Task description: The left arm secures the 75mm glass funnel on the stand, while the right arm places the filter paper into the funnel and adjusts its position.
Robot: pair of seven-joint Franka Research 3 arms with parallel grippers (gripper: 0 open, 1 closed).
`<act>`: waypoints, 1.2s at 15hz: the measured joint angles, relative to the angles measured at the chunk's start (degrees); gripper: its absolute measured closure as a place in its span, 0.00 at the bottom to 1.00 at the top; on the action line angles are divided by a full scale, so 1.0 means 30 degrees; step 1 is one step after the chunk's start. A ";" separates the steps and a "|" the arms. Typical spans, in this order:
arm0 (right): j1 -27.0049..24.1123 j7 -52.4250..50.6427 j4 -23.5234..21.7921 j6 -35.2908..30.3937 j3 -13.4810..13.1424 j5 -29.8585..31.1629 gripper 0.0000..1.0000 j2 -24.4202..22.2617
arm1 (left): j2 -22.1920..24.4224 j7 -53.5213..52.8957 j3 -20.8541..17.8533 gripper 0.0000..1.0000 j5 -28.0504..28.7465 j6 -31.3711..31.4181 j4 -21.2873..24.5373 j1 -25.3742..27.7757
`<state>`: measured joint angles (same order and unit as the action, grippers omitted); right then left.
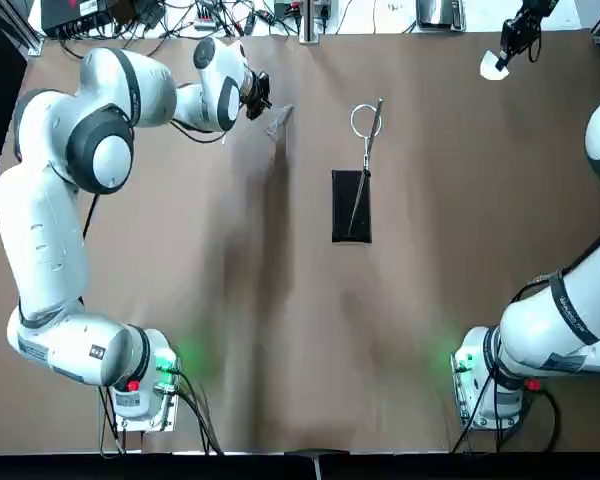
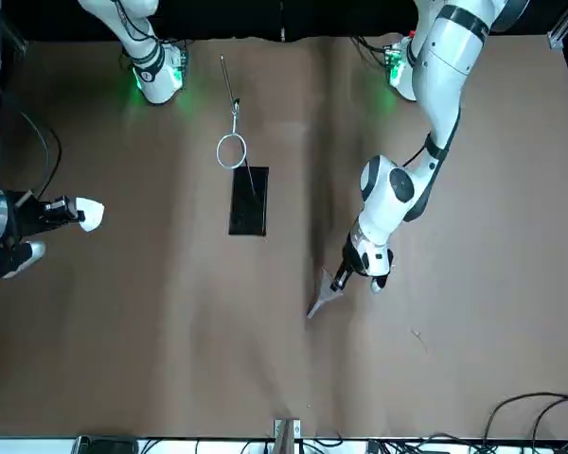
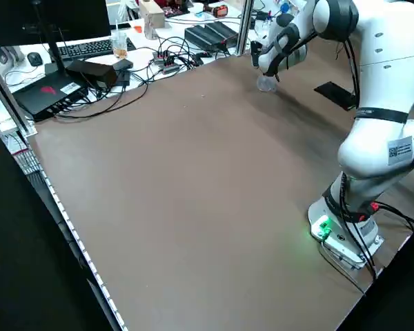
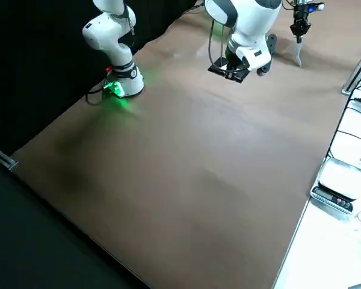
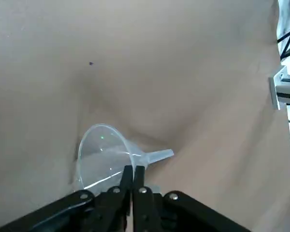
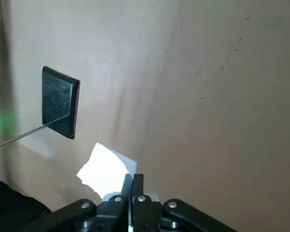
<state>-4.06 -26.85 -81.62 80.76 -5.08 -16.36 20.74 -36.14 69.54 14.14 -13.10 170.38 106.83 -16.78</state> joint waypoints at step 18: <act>0.0001 0.0033 0.0000 -0.0055 0.0020 0.0030 0.99 0.0000 | 0.3515 0.5015 0.2665 0.97 0.0006 -1.3021 -0.4296 0.2404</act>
<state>-4.06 -26.75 -81.62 80.59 -5.02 -16.27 20.74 -25.60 84.59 22.13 -13.08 131.32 93.94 -9.57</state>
